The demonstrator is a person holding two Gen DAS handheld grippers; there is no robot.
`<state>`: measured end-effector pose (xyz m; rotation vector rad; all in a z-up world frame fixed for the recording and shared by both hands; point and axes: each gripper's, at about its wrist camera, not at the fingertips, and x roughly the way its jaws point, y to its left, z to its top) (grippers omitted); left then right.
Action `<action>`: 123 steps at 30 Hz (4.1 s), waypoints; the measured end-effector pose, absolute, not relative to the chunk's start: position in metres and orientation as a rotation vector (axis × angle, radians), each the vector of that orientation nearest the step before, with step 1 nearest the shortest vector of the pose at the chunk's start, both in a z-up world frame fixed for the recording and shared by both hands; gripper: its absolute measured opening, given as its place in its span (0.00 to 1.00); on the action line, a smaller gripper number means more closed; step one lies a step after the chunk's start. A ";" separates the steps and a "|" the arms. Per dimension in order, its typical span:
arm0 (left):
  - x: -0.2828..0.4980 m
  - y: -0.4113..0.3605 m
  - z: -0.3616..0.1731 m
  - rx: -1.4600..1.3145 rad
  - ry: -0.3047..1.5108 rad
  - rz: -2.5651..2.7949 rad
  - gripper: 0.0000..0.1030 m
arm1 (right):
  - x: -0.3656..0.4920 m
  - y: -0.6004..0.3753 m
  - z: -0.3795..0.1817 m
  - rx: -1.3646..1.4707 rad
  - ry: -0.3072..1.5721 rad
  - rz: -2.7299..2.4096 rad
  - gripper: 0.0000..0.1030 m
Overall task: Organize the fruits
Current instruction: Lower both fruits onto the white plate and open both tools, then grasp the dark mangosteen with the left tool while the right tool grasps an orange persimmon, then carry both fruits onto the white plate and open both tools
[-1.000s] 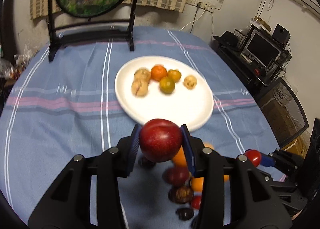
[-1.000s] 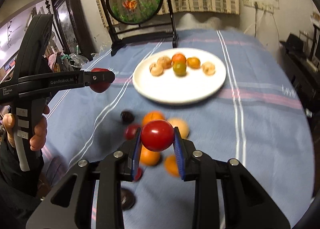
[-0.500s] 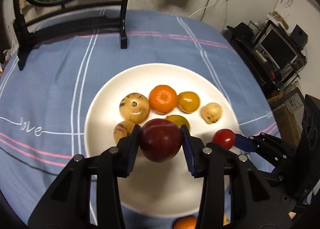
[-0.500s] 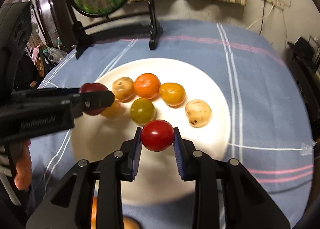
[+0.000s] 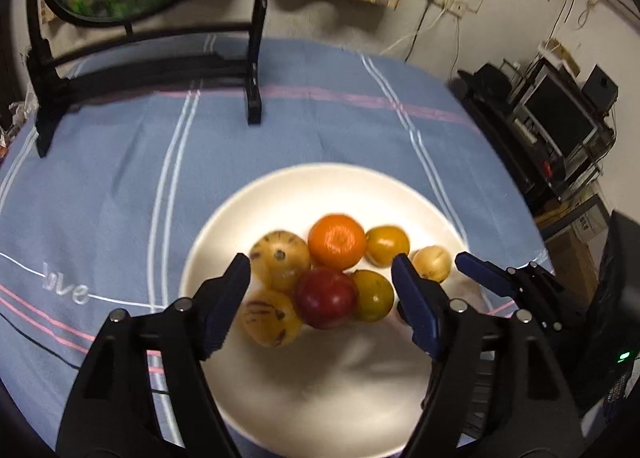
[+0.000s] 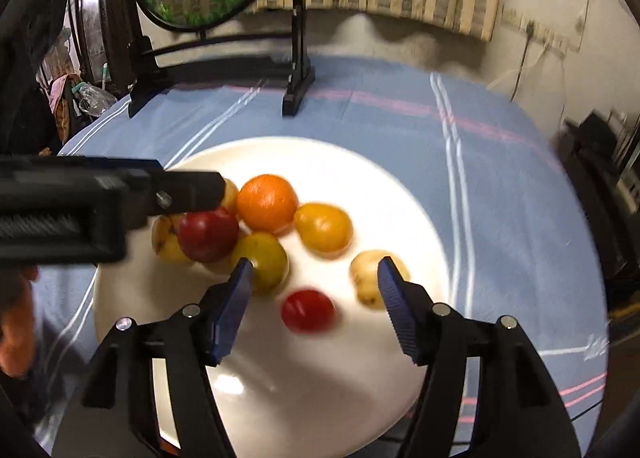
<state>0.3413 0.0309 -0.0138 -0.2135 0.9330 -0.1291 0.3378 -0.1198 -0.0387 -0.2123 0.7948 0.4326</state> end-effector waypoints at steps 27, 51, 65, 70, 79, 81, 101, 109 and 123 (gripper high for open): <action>0.080 0.062 -0.018 -0.161 0.861 0.006 0.89 | 0.127 -0.207 0.005 0.047 0.760 0.328 0.95; 0.029 0.005 -0.037 -0.008 0.946 -0.214 0.89 | 0.124 -0.176 -0.083 -0.013 0.946 0.452 0.38; 0.023 -0.045 -0.078 0.020 1.024 -0.266 0.89 | 0.068 -0.227 -0.062 0.069 0.861 0.437 0.38; 0.032 -0.056 -0.091 0.035 1.037 -0.234 0.89 | 0.067 -0.238 -0.058 0.096 0.842 0.445 0.38; 0.028 -0.059 -0.088 0.019 0.987 -0.233 0.45 | 0.068 -0.244 -0.061 0.126 0.840 0.467 0.38; 0.027 -0.056 -0.086 0.005 0.985 -0.229 0.45 | 0.066 -0.242 -0.062 0.123 0.841 0.472 0.38; 0.036 0.033 -0.046 -0.168 0.895 -0.124 0.45 | 0.087 -0.201 -0.054 0.064 0.879 0.509 0.38; 0.081 0.061 -0.010 -0.142 0.839 -0.079 0.45 | 0.111 -0.187 -0.039 0.031 0.892 0.516 0.38; 0.248 0.048 0.007 -0.133 0.892 -0.089 0.46 | 0.240 -0.144 -0.003 -0.103 0.865 0.535 0.38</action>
